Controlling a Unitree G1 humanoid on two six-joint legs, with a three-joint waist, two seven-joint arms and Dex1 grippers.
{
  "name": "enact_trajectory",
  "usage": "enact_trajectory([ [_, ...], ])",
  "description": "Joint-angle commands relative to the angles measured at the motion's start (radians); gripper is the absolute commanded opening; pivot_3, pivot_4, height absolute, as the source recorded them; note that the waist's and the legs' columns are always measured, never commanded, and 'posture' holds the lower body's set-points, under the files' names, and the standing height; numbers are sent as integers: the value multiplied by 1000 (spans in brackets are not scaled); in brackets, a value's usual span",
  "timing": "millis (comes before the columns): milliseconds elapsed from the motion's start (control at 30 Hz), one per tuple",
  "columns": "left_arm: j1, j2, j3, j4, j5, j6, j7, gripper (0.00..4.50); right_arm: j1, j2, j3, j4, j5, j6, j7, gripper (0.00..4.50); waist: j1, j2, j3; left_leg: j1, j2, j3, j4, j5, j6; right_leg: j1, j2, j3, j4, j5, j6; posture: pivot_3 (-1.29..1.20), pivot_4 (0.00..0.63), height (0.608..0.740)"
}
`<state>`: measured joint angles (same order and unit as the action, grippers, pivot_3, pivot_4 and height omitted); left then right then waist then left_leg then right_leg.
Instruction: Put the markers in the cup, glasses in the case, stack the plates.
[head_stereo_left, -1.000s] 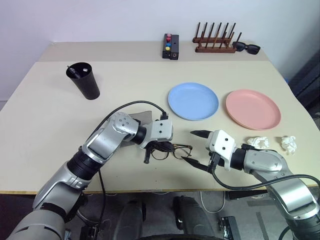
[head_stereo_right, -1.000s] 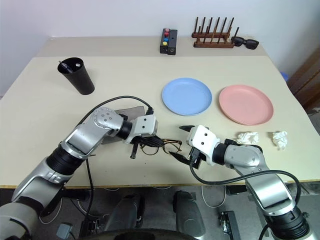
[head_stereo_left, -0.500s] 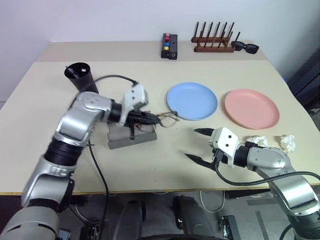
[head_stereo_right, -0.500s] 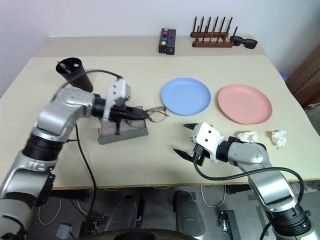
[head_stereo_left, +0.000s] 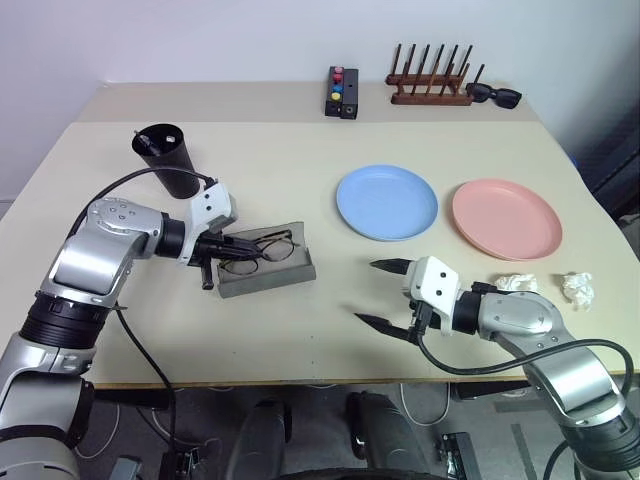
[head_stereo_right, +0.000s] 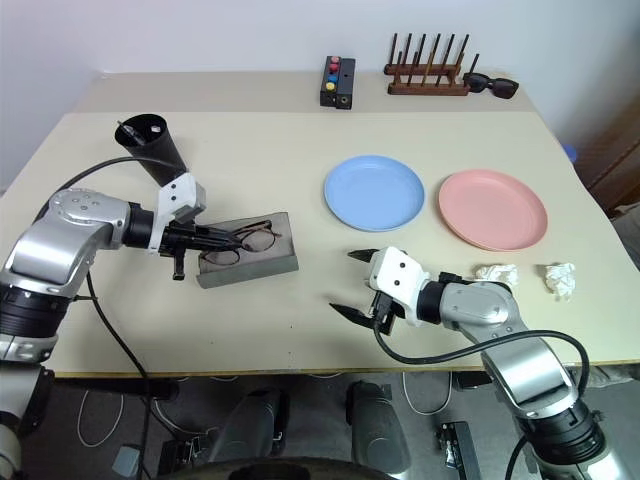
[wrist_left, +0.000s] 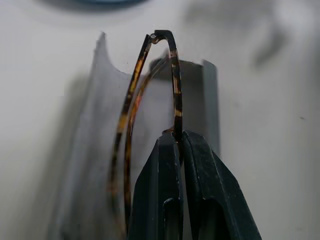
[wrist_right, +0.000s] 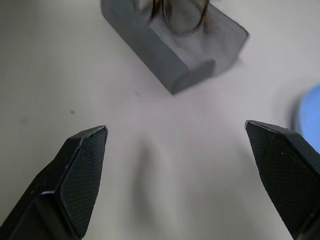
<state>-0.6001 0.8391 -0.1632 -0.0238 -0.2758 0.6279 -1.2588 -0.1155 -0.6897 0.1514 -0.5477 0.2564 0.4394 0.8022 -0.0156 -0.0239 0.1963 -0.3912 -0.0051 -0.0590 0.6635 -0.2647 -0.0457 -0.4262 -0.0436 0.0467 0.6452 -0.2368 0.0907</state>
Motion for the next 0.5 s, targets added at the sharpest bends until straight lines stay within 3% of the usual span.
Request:
enact_trajectory([
  [33, 15, 8, 33, -51, -32, 21, 8, 55, -13, 11, 7, -34, -1, -4, -7, 4500, 0, 0, 0, 0, 0, 0, 0, 0, 0, 0, 0, 0, 0, 0, 0, 0, 150, 735],
  [500, 53, -22, -4, -51, -30, 14, 49, 55, -32, 16, 18, -20, -2, -6, -11, 4500, -1, 0, 0, 0, 0, 0, 0, 0, 0, 0, 0, 0, 0, 0, 0, 0, 150, 735],
])
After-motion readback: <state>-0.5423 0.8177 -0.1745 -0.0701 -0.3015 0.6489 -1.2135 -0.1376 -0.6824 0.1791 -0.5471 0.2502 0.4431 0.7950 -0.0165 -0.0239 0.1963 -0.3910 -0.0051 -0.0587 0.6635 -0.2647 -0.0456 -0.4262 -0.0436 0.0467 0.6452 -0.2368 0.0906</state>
